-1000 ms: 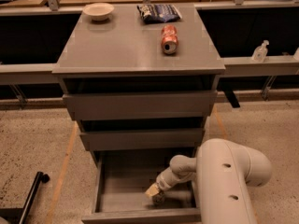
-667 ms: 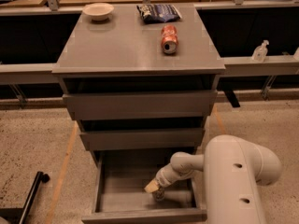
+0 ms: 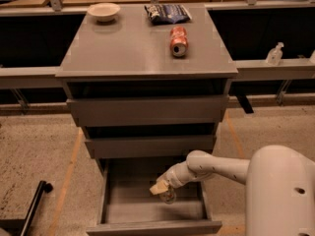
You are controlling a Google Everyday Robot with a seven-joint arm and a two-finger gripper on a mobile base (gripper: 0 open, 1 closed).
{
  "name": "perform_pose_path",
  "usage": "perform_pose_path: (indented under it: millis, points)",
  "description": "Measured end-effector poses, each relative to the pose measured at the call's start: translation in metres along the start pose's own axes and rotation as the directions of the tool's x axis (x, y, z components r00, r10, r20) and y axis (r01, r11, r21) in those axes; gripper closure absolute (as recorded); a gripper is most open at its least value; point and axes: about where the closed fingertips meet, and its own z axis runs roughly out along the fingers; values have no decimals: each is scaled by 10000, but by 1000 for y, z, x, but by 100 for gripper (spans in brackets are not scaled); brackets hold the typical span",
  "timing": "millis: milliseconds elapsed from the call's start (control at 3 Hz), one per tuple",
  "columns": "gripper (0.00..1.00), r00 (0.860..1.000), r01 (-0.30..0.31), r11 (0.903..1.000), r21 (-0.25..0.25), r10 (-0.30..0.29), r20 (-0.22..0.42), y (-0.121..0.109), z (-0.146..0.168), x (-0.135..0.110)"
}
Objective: Pick 7up can from bottom drawer and place on counter
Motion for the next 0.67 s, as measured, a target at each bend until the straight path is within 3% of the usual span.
perform_pose_path:
  millis: [333, 667]
  points:
    - [100, 9936, 789, 9951, -601, -736, 858, 27, -37, -32]
    - [100, 9737, 1557, 9816, -1107, -1337, 1843, 51, -76, -60]
